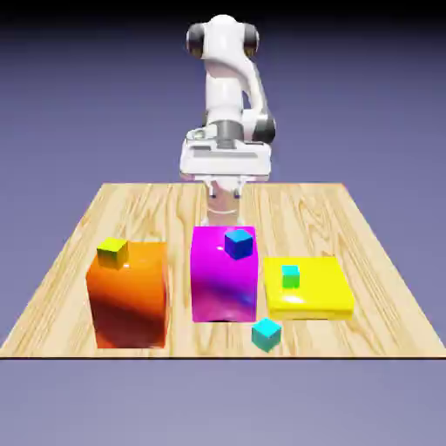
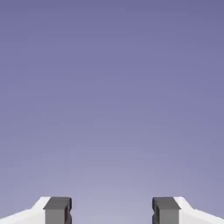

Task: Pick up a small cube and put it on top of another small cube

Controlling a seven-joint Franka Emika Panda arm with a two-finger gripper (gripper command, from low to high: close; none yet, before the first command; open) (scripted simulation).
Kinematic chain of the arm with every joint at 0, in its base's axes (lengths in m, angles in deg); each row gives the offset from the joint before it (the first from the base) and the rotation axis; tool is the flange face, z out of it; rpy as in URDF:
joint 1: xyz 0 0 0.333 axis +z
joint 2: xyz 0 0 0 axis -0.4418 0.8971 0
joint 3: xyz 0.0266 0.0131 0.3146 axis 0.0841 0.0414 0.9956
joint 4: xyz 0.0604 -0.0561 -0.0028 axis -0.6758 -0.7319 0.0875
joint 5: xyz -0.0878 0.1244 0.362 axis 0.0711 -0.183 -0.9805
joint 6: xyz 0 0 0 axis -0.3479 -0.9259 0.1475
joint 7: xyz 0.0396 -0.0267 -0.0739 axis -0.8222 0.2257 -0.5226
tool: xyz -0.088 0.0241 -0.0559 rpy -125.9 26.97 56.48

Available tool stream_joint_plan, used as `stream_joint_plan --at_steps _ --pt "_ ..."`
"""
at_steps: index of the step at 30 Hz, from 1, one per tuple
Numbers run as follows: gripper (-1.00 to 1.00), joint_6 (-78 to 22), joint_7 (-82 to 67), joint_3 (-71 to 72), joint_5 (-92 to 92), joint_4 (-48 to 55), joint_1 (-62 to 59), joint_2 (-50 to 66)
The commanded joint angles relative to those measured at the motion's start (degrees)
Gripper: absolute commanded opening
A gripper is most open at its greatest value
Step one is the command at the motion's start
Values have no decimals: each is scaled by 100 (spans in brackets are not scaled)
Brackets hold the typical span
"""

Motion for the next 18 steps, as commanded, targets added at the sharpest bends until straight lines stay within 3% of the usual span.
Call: stream_joint_plan --at_steps 1,18 --pt "0 -198 -31 47 69 167 9 208" --pt "0 -3558 -551 852 1239 3004 165 3738"
